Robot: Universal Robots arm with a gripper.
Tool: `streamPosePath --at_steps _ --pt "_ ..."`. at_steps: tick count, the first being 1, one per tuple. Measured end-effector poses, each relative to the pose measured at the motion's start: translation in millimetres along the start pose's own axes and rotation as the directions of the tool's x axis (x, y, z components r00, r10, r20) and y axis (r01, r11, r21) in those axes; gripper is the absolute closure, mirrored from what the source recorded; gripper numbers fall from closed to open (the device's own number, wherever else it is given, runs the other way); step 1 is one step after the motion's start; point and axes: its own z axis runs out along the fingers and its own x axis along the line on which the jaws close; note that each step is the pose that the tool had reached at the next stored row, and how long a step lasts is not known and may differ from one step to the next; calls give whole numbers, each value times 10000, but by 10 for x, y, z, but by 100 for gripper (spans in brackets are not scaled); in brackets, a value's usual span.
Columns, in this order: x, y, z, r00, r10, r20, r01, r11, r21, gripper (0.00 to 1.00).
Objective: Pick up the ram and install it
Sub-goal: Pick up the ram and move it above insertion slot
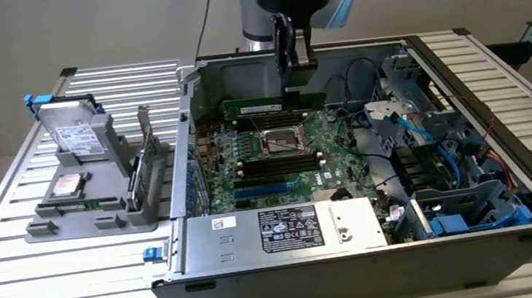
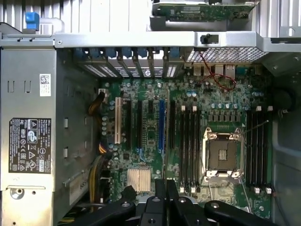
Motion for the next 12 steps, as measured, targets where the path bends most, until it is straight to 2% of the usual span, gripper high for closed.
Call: streamPosePath --at_steps 7,12 --pt "-128 -53 69 10000 4 -4 -4 10000 1 87" --pt "-283 -58 96 10000 2 -13 -2 10000 2 87"
